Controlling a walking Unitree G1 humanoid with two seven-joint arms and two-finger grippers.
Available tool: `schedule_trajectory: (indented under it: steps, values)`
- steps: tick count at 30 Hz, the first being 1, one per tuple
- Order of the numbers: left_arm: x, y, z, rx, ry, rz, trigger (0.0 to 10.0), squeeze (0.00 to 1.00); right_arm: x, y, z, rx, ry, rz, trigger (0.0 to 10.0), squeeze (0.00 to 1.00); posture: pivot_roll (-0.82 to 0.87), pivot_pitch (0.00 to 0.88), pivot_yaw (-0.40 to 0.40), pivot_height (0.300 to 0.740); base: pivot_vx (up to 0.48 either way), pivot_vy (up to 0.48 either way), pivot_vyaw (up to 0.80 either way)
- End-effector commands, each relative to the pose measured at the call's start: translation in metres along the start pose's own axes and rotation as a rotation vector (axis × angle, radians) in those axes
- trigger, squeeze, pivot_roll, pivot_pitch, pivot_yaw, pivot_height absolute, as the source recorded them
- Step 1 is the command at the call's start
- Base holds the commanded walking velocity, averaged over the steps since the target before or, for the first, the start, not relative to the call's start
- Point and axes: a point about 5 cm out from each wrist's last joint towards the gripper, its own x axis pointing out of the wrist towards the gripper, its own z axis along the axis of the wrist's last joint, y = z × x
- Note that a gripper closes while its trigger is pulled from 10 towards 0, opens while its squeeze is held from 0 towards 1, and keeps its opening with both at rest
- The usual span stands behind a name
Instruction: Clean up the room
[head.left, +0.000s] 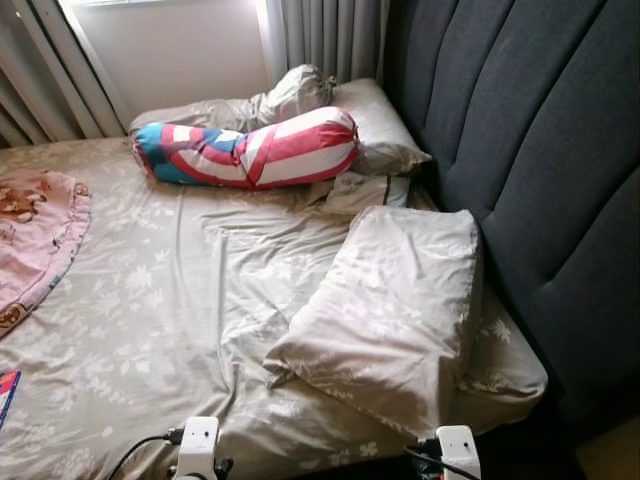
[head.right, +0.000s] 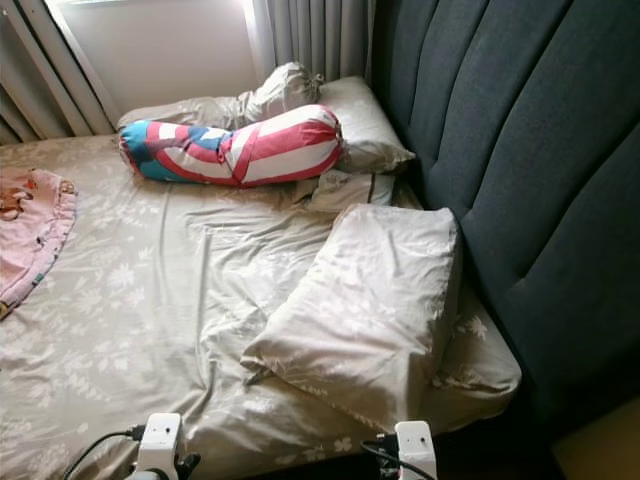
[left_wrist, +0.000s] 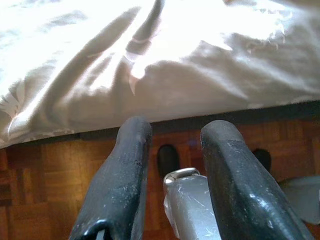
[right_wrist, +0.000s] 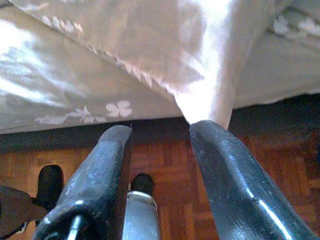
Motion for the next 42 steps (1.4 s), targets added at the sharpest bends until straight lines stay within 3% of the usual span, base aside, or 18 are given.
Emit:
schedule_trajectory:
  steps: [1, 7, 42]
  values:
    - [-0.0004, 0.0013, -0.0031, -0.012, 0.019, 0.005, 10.0, 0.0, 0.0004, 0.0015, 0.0002, -0.001, 0.004, 0.007, 10.0, 0.0, -0.09, 0.0, -0.026, 0.74, 0.304, 0.0, 0.0]
    - [-0.0004, 0.0018, -0.0024, -0.006, 0.013, 0.006, 10.0, 0.0, 0.0004, 0.0016, 0.0002, 0.001, 0.003, 0.005, 10.0, 0.0, -0.09, 0.0, -0.024, 0.74, 0.302, 0.0, 0.0]
    - [-0.0004, 0.0022, -0.0019, 0.02, 0.011, 0.005, 10.0, 0.0, -0.0001, -0.0012, 0.0017, -0.01, -0.022, -0.046, 10.0, 0.0, -0.09, 0.0, -0.027, 0.74, 0.0, -0.021, 0.0]
